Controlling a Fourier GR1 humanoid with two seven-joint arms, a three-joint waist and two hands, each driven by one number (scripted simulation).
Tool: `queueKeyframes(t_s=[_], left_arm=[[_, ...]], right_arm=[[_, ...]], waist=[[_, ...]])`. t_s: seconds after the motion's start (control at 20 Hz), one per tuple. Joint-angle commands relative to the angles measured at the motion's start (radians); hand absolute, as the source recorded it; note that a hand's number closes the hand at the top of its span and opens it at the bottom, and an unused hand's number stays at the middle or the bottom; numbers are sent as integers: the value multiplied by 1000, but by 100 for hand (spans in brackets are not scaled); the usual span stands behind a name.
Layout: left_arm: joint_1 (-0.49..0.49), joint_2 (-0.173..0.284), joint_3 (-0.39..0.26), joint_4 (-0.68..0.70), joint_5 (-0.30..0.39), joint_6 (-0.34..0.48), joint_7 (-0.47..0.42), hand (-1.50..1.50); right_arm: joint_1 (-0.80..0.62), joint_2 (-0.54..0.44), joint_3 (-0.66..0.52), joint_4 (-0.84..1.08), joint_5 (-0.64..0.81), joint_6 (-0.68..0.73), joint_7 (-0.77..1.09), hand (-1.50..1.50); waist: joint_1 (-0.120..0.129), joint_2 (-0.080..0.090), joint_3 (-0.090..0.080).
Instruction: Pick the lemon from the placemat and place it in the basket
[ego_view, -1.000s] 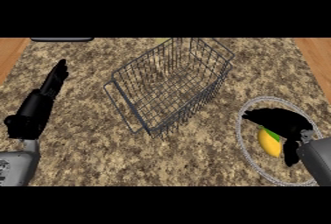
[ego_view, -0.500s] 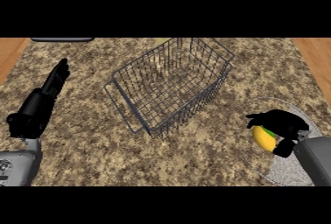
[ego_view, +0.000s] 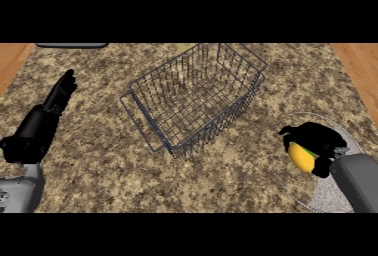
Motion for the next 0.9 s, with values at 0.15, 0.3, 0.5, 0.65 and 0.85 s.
queueKeyframes(t_s=[0.15,0.3,0.5,0.65,0.85], left_arm=[[51,22,56,-7,5,21,0,0],[65,33,75,1,-1,32,18,0],[73,24,61,-7,-7,30,0,0],[57,23,60,-22,9,18,30,0],[86,22,50,-34,1,12,5,0]], right_arm=[[164,110,-242,-28,-60,-53,446,150],[219,138,-383,-59,-93,-134,638,150],[301,263,-404,-227,-39,-296,870,150],[360,320,-404,-416,6,-394,981,150],[360,413,-361,-697,40,-515,1039,150]], waist=[[-97,-14,10],[-156,-25,8],[-121,-15,7],[-110,-16,8],[-95,-22,8]])
